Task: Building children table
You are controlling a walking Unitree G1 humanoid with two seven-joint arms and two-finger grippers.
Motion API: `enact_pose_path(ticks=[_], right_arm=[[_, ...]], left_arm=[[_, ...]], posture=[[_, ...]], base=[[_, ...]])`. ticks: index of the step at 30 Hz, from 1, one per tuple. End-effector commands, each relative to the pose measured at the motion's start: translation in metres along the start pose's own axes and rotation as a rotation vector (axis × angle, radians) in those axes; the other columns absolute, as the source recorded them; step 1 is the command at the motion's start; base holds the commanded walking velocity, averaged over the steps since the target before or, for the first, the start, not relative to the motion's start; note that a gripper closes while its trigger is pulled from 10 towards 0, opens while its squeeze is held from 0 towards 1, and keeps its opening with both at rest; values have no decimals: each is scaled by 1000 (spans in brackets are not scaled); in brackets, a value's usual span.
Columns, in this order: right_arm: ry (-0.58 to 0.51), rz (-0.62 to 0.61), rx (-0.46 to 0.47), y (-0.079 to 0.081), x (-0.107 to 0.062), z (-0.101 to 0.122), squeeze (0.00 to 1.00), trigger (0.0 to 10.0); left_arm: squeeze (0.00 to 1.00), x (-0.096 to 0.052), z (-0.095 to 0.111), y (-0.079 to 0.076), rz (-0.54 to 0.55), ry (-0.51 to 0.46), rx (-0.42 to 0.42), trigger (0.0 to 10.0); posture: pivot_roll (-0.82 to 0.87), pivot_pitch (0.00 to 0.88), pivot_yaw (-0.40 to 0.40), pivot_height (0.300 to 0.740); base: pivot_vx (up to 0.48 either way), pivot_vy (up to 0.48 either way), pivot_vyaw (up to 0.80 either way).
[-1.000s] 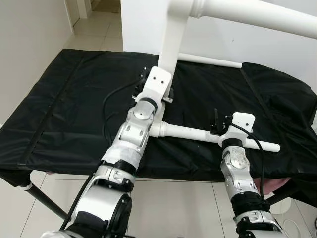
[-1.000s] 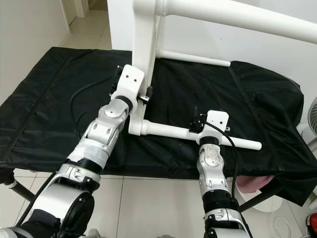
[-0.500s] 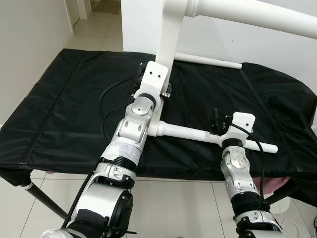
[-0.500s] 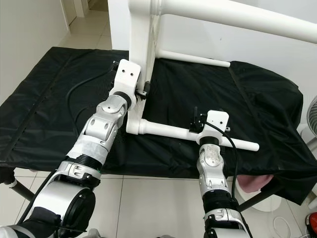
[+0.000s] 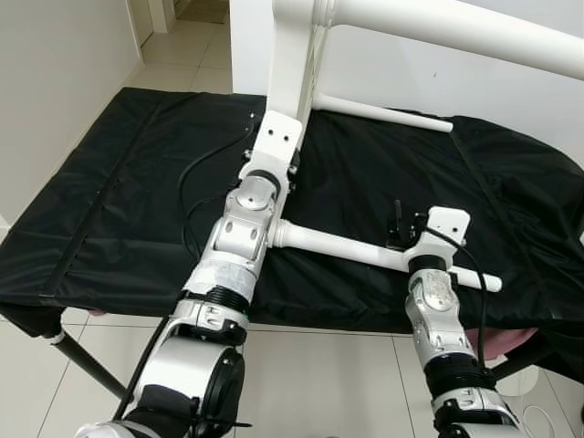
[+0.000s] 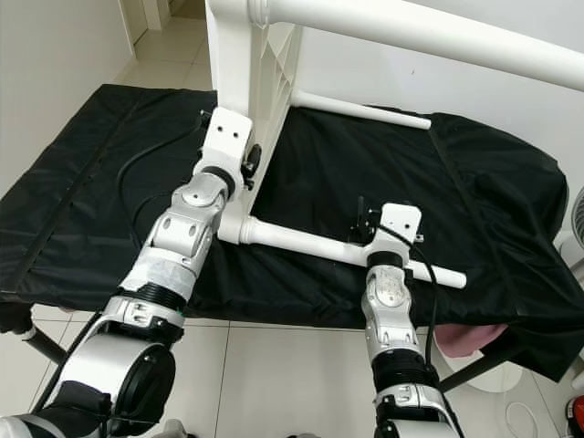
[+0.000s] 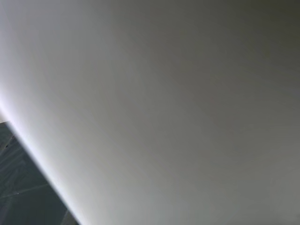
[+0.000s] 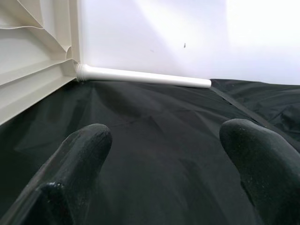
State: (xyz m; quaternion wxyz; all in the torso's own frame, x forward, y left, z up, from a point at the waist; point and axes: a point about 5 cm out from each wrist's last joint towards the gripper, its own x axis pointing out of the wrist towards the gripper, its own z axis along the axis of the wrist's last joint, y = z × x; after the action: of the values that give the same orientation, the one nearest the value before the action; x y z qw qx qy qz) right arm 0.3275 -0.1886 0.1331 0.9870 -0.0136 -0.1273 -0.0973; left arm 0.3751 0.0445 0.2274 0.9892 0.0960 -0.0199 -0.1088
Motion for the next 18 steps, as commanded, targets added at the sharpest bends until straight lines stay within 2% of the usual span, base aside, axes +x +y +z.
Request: enact_pose_path(ticks=[1, 2, 3, 5, 7, 8, 9, 10, 11, 13, 18], right_arm=[[11, -9, -10, -2, -1, -3, 0, 10000], [12, -11, -10, -2, -2, -3, 0, 10000], [12, -11, -10, -2, -2, -3, 0, 10000], [13, -13, -11, -3, -2, -4, 0, 10000], [14, -14, -12, -3, -2, -4, 0, 10000], [14, -15, -15, -3, -3, -4, 0, 10000], [14, -15, -15, -3, -3, -4, 0, 10000], [14, -16, -15, -4, -3, -4, 0, 10000], [14, -16, -15, -4, -3, -4, 0, 10000], [18, -19, -19, -6, -3, -5, 0, 10000], [21, -19, -24, -7, -3, -6, 0, 10000]], left_arm=[[0, -16, 18, -28, 525, 3, -140, 0], [0, -18, 16, -17, 556, -1, -129, 0], [0, -18, 16, -17, 556, -1, -129, 0], [0, -21, 14, -2, 598, -5, -115, 0], [0, -23, 14, 4, 614, -7, -109, 0], [0, -27, 13, 16, 646, -7, -99, 0], [0, -27, 13, 16, 646, -7, -99, 0], [0, -31, 12, 24, 671, -7, -92, 0], [0, -31, 12, 24, 671, -7, -92, 0], [0, -39, 10, 35, 707, -5, -82, 0], [0, -50, 11, 42, 732, -23, -64, 0]], posture=[[-42, 0, -16, 740], [-41, 0, -15, 740], [-41, 0, -15, 740], [-39, 0, -16, 740], [-39, 0, -16, 740], [-40, 0, -19, 740], [-40, 0, -19, 740], [-40, 0, -19, 740], [-40, 0, -19, 740], [-38, 0, -23, 740], [-37, 0, -29, 740]], base=[[0, 0, 0], [0, 0, 0], [0, 0, 0], [0, 0, 0], [0, 0, 0], [0, 0, 0], [0, 0, 0], [0, 0, 0], [0, 0, 0], [0, 0, 0], [0, 0, 0]])
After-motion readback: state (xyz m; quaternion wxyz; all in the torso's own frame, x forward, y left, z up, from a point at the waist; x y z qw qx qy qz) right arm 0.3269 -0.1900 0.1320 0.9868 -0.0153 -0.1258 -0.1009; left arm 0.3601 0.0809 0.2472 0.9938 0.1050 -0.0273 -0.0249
